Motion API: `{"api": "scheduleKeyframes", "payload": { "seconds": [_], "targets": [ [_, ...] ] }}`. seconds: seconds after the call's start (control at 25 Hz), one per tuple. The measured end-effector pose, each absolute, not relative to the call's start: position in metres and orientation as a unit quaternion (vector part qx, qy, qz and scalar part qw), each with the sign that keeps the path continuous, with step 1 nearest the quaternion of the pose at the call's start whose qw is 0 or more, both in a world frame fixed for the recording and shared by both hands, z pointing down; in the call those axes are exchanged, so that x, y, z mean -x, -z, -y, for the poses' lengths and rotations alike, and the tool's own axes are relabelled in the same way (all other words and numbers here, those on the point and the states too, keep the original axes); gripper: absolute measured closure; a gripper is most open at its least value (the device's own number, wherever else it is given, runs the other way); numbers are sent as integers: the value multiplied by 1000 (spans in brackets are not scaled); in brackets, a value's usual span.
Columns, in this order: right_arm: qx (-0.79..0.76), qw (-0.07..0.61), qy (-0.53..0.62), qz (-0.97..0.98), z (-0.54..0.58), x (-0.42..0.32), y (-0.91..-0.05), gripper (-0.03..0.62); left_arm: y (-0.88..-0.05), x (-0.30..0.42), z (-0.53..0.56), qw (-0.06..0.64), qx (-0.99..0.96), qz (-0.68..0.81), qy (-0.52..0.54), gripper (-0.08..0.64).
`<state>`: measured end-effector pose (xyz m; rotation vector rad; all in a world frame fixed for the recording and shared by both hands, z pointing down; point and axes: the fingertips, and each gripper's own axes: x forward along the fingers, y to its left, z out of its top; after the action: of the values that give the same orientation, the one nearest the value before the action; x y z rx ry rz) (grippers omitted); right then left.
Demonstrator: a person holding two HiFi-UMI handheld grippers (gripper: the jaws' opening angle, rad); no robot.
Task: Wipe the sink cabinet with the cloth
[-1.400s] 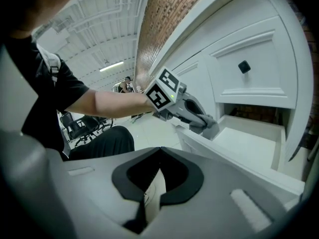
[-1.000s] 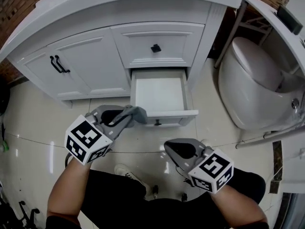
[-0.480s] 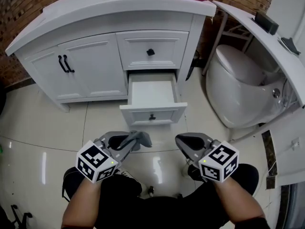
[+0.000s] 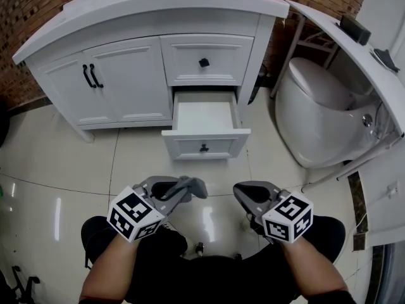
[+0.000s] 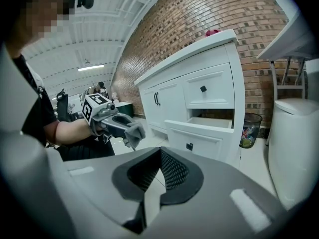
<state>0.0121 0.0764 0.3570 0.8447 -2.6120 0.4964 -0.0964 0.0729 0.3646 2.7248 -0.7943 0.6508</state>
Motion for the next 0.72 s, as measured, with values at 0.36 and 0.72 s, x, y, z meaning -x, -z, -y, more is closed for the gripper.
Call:
{"api": "scheduleKeyframes", "payload": {
  "seconds": [0.36,0.72],
  "targets": [
    [-302,177,-176,920,-73,-15,-360,589,-368,98,-73,124,-932,265,-216,523],
    [-303,178,-171,921,-74,-14,-359,589,-372,88,-74,124,-933,253,-224,523]
  ]
}}
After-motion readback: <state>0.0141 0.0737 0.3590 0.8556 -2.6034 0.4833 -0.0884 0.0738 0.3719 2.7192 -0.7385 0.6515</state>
